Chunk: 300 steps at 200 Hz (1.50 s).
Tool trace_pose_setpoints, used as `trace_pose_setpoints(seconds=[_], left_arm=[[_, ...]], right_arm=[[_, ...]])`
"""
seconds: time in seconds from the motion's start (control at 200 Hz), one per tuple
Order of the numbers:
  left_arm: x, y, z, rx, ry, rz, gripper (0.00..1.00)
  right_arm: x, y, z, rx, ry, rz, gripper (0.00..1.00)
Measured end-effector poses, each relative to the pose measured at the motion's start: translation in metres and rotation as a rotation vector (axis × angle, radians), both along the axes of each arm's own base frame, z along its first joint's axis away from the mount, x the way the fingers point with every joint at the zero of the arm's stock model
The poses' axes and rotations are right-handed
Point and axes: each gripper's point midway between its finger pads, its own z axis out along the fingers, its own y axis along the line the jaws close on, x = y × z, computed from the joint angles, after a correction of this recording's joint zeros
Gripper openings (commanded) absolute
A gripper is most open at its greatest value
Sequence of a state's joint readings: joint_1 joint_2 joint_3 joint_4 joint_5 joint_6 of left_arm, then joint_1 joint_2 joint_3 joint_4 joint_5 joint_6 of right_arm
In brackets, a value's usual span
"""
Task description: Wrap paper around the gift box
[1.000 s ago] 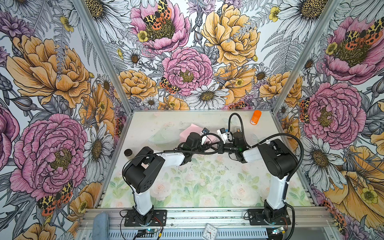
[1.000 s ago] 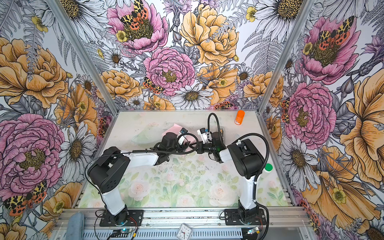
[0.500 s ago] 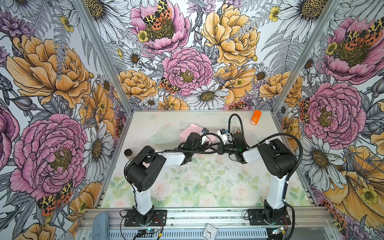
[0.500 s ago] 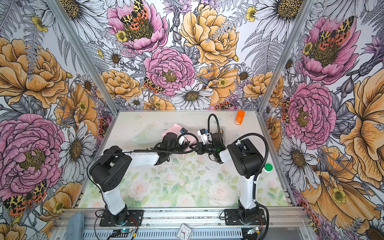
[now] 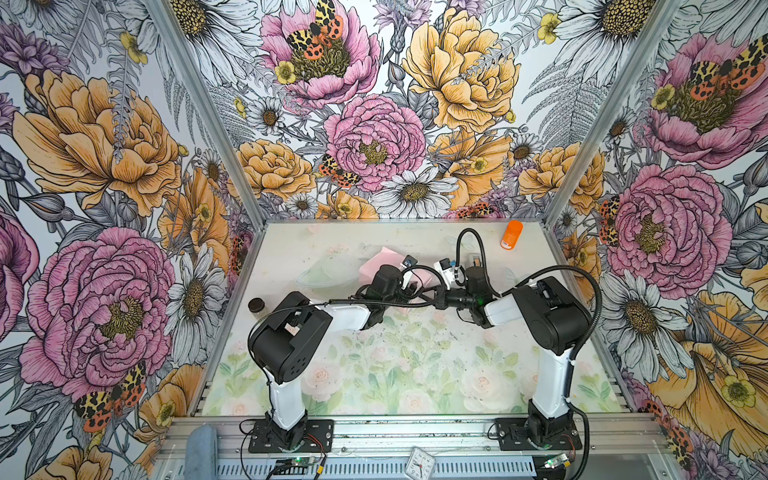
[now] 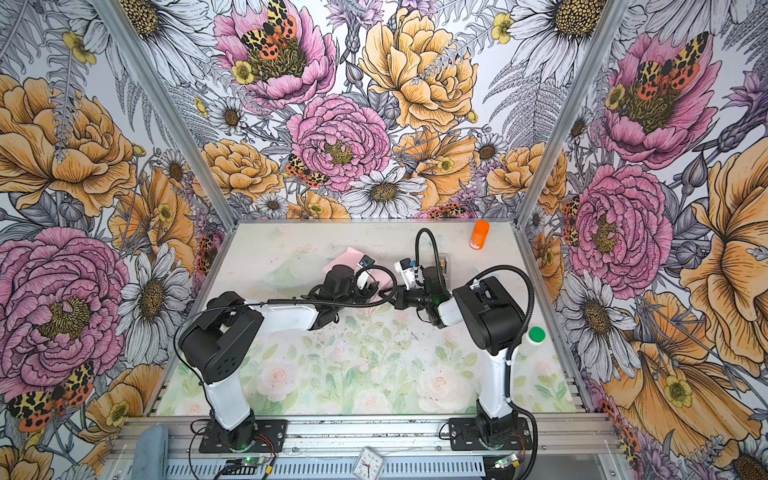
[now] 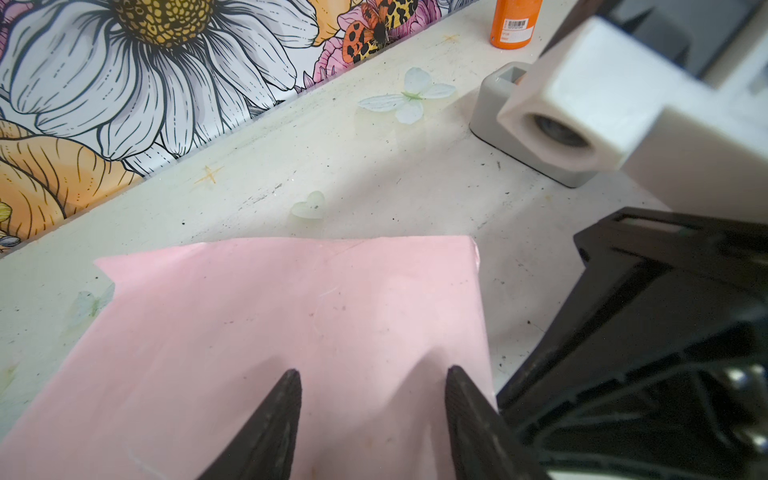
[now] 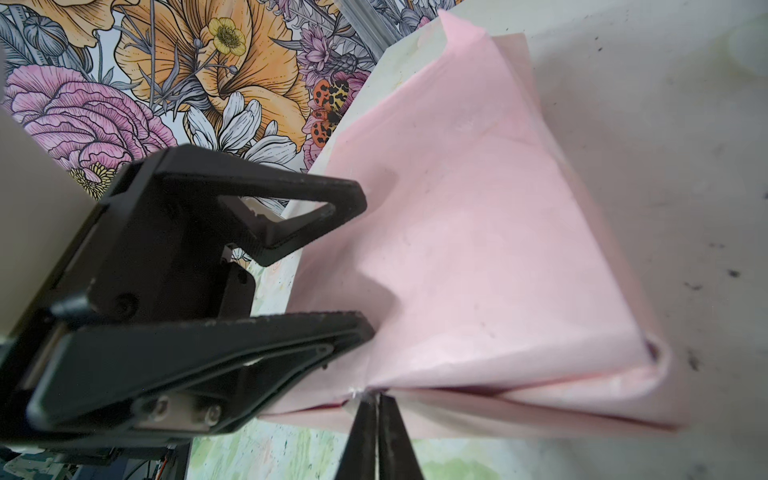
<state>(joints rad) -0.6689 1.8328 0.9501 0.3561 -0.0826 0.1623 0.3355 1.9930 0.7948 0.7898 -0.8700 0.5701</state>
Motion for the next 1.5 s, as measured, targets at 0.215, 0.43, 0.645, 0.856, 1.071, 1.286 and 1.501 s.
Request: trace_pose_setpoints(seconds=[0.215,0.43,0.645,0.856,1.071,1.286,1.501], left_arm=[[0.000,0.000,0.000,0.000,0.000,0.000,0.57],[0.000,0.000,0.000,-0.003,0.001,0.002,0.61],[-0.006,0.005,0.004,-0.009,-0.003,0.001,0.74],[-0.016,0.008,0.021,0.012,-0.061,-0.032,0.90],[-0.034,0.003,0.011,0.139,-0.125,-0.111,0.99],[-0.038,0.005,0.005,0.257,-0.180,-0.126,0.99],[-0.032,0.012,-0.013,0.336,-0.158,-0.086,0.98]], right_arm=[[0.001,0.000,-0.002,0.003,0.010,-0.006,0.05],[0.001,0.000,-0.003,0.004,0.011,-0.008,0.02],[0.002,0.000,-0.004,0.004,0.013,-0.010,0.00],[0.002,0.000,-0.003,0.005,0.009,-0.010,0.00],[0.002,0.000,-0.003,0.006,0.008,-0.010,0.00],[0.002,0.000,-0.003,0.006,0.008,-0.010,0.00],[0.002,0.000,-0.003,0.006,0.009,-0.010,0.00]])
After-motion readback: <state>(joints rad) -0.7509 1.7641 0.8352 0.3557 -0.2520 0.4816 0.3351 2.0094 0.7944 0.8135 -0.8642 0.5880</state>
